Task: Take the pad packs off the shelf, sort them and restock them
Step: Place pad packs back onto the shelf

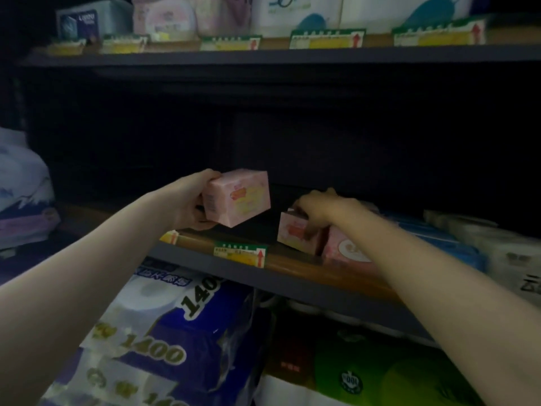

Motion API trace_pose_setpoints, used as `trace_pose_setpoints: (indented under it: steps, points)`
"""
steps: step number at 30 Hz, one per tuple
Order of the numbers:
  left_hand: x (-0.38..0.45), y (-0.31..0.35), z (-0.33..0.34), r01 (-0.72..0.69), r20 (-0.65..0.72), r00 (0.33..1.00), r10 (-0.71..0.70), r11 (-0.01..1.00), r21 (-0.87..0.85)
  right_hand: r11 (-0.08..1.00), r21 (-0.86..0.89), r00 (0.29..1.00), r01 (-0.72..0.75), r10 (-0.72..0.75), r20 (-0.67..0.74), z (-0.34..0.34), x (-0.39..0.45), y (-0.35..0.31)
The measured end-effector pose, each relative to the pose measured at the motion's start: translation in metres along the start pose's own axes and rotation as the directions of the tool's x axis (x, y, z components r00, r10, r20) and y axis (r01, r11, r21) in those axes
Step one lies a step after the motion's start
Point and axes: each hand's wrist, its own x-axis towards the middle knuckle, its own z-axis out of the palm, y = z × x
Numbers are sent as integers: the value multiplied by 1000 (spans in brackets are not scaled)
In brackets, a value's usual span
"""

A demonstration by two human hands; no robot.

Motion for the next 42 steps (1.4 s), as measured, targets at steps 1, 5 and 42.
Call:
trace_pose_setpoints:
  steps: [1, 5, 42]
  points:
    - [0, 0, 2, 3, -2, 1000, -3, 1000, -6, 1000, -4, 999, 1, -1, -38, 2, 0, 1]
    - [2, 2, 11, 11, -10, 1000, -10, 1000, 16, 999, 15, 986, -35, 37, -163, 12, 5, -1]
    - [16, -4, 41, -542, 309, 840, 446, 669, 509, 914, 392, 987, 101, -43, -156, -13, -49, 3]
